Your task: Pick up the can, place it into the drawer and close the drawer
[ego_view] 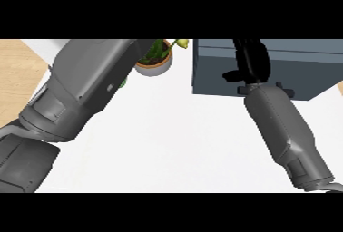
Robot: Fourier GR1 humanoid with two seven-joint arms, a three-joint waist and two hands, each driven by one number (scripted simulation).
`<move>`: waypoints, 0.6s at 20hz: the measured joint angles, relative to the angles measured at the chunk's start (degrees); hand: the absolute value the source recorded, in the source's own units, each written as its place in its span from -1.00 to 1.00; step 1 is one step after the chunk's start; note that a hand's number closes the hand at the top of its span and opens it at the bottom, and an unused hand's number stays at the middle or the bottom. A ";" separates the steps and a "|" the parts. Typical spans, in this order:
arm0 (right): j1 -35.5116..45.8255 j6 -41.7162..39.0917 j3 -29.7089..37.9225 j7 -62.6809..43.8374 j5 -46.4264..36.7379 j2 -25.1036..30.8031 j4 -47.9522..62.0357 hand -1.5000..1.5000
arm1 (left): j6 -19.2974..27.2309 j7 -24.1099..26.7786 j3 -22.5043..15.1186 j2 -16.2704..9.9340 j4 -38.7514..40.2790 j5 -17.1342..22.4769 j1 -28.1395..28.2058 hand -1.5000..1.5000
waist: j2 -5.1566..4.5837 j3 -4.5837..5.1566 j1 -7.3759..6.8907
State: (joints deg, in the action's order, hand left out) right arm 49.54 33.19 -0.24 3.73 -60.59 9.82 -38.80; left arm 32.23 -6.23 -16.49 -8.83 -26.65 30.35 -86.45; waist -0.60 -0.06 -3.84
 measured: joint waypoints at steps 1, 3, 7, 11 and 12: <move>1.62 0.66 0.54 0.10 -0.10 0.12 1.80 -1.00 | -0.05 -0.18 -0.16 -0.26 -0.73 -0.20 0.69 -1.00 | -0.03 0.00 -0.15; 4.15 2.24 1.21 -0.01 -0.81 0.15 5.17 -1.00 | -0.07 -1.06 -0.48 -0.81 -2.38 -0.52 1.84 -1.00 | 0.05 0.07 -0.40; 8.61 2.70 2.64 0.57 -1.07 1.27 10.55 -1.00 | -1.46 -2.38 -0.97 -3.18 -6.22 -0.85 4.75 -1.00 | -0.19 -0.02 -1.29; 11.68 3.43 3.26 0.62 -1.90 1.74 14.85 -1.00 | -1.85 -3.91 -1.24 -4.82 -9.46 -1.07 6.95 -1.00 | -0.35 -0.07 -1.63; 12.44 3.16 3.46 0.78 -1.95 1.94 15.84 -1.00 | -1.89 -4.21 -1.41 -5.04 -10.24 -1.19 7.35 -1.00 | -0.46 -0.10 -1.82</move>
State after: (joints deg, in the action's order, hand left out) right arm 61.97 36.35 3.22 4.51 -62.55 11.76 -22.96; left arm 30.34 -10.44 -17.90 -13.86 -36.89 29.16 -79.11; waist -1.07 -0.15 -5.67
